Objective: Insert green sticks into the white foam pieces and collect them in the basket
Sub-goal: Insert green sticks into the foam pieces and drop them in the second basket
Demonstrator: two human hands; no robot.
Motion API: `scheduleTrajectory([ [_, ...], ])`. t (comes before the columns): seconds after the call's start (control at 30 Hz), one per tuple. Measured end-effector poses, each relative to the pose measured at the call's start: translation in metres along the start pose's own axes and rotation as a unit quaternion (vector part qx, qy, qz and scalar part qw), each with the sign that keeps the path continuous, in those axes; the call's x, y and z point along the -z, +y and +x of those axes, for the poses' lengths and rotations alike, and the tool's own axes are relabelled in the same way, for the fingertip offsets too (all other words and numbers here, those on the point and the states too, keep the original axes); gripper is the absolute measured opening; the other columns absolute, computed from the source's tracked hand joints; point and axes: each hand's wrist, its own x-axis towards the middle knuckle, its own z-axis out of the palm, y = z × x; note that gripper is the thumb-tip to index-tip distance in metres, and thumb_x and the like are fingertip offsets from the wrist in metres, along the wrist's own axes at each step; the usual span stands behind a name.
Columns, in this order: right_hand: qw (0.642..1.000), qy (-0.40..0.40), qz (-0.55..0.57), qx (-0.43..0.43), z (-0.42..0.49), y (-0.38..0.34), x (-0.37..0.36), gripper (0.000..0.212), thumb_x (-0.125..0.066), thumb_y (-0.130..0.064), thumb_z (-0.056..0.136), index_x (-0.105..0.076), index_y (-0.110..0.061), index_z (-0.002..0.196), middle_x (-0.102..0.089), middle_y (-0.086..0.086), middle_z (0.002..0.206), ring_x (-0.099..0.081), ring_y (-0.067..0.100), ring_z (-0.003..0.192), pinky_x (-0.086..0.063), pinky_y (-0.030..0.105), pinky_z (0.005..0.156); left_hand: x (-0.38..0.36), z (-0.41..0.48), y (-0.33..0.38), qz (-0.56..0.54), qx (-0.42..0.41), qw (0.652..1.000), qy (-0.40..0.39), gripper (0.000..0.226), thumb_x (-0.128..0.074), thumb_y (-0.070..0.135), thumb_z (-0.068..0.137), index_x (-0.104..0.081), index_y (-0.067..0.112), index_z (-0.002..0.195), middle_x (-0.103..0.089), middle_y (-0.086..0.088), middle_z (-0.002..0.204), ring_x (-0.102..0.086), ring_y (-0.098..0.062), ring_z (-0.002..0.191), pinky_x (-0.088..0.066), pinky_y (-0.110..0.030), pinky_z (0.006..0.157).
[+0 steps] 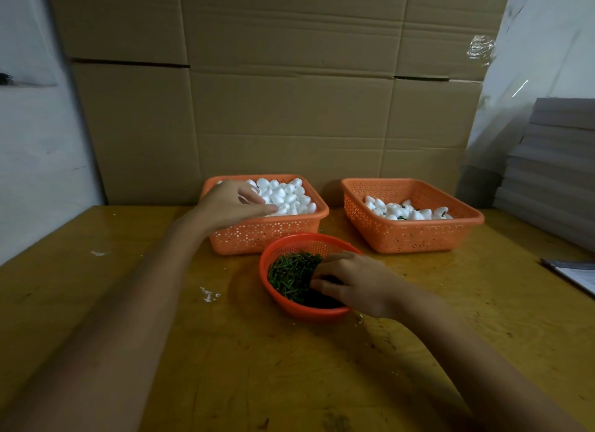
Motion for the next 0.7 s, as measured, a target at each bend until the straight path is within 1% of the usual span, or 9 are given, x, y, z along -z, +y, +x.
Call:
scheduleTrajectory([
  [0.07, 1.0, 0.009, 0.0, 0.006, 0.0, 0.0, 0.0, 0.029, -0.053, -0.044, 0.105, -0.068, -0.031, 0.126, -0.061, -0.008, 0.13, -0.055, 0.012, 0.12, -0.048, 0.036, 0.094, 0.0, -0.005, 0.0, -0.085, -0.012, 0.993, 0.085, 0.01, -0.089, 0.02, 0.082, -0.084, 0.022, 0.091, -0.076, 0.006, 0.109, -0.072, -0.007, 0.097, -0.06, -0.04, 0.098],
  [0.13, 1.0, 0.021, 0.008, 0.01, 0.0, 0.0, 0.0, 0.021, -0.061, -0.042, 0.101, -0.068, -0.032, 0.119, -0.06, -0.01, 0.124, -0.055, 0.01, 0.114, -0.046, 0.03, 0.087, -0.001, -0.014, 0.002, -0.139, -0.013, 0.982, 0.126, 0.014, -0.085, 0.009, 0.085, -0.083, 0.022, 0.088, -0.079, 0.003, 0.103, -0.076, -0.011, 0.091, -0.063, -0.037, 0.091],
  [0.23, 0.999, 0.039, 0.024, 0.022, -0.001, 0.0, 0.0, 0.013, -0.068, -0.033, 0.098, -0.07, -0.033, 0.111, -0.06, -0.014, 0.116, -0.055, 0.005, 0.108, -0.043, 0.025, 0.084, -0.007, -0.029, 0.012, -0.224, -0.014, 0.967, 0.117, 0.013, -0.082, 0.001, 0.087, -0.081, 0.013, 0.09, -0.08, -0.01, 0.101, -0.079, -0.024, 0.088, -0.065, -0.035, 0.082],
  [0.3, 0.996, 0.066, 0.037, 0.035, -0.002, -0.002, 0.001, 0.011, -0.069, -0.03, 0.098, -0.071, -0.032, 0.108, -0.061, -0.015, 0.113, -0.055, 0.003, 0.105, -0.046, 0.024, 0.086, -0.012, -0.04, 0.022, -0.259, -0.022, 0.96, 0.101, 0.008, -0.077, -0.001, 0.091, -0.077, 0.007, 0.092, -0.078, -0.017, 0.104, -0.08, -0.027, 0.085, -0.066, -0.032, 0.076],
  [0.37, 0.99, 0.12, 0.056, 0.039, -0.003, -0.004, 0.0, 0.009, -0.068, -0.031, 0.1, -0.074, -0.029, 0.106, -0.061, -0.015, 0.11, -0.056, 0.003, 0.101, -0.048, 0.025, 0.087, -0.017, -0.049, 0.029, -0.271, -0.037, 0.959, 0.076, 0.003, -0.073, 0.004, 0.096, -0.072, 0.007, 0.097, -0.078, -0.017, 0.106, -0.08, -0.029, 0.085, -0.066, -0.032, 0.074],
  [0.43, 0.978, 0.186, 0.095, 0.027, -0.004, -0.008, 0.001, 0.011, -0.068, -0.033, 0.1, -0.076, -0.026, 0.103, -0.064, -0.014, 0.106, -0.058, 0.002, 0.095, -0.05, 0.026, 0.083, -0.021, -0.058, 0.034, -0.285, -0.044, 0.956, 0.06, 0.011, -0.071, 0.01, 0.099, -0.065, 0.012, 0.108, -0.08, -0.012, 0.104, -0.08, -0.03, 0.084, -0.066, -0.034, 0.072],
  [0.57, 0.922, 0.282, 0.265, -0.017, -0.005, -0.011, 0.006, 0.009, -0.069, -0.027, 0.099, -0.076, -0.023, 0.096, -0.075, -0.007, 0.088, -0.069, 0.01, 0.083, -0.059, 0.039, 0.078, -0.035, -0.073, 0.038, -0.337, -0.043, 0.94, 0.041, 0.027, -0.063, 0.02, 0.106, -0.056, 0.02, 0.132, -0.081, -0.009, 0.105, -0.08, -0.031, 0.085, -0.065, -0.035, 0.07],
  [0.63, 0.875, 0.289, 0.387, -0.029, -0.005, -0.012, 0.008, 0.005, -0.07, -0.018, 0.098, -0.076, -0.017, 0.098, -0.076, 0.004, 0.085, -0.073, 0.02, 0.079, -0.063, 0.042, 0.075, -0.042, -0.078, 0.035, -0.332, -0.053, 0.941, 0.039, 0.024, -0.055, 0.026, 0.109, -0.062, 0.016, 0.129, -0.081, -0.008, 0.103, -0.079, -0.03, 0.085, -0.064, -0.031, 0.068],
  [0.7, 0.832, 0.281, 0.477, -0.023, -0.005, -0.012, 0.009, 0.005, -0.071, -0.012, 0.097, -0.074, -0.012, 0.101, -0.077, 0.01, 0.09, -0.075, 0.026, 0.082, -0.064, 0.037, 0.071, -0.049, -0.082, 0.031, -0.317, -0.062, 0.946, 0.035, 0.028, -0.049, 0.031, 0.11, -0.064, 0.011, 0.122, -0.081, -0.008, 0.1, -0.079, -0.03, 0.085, -0.062, -0.028, 0.066],
])
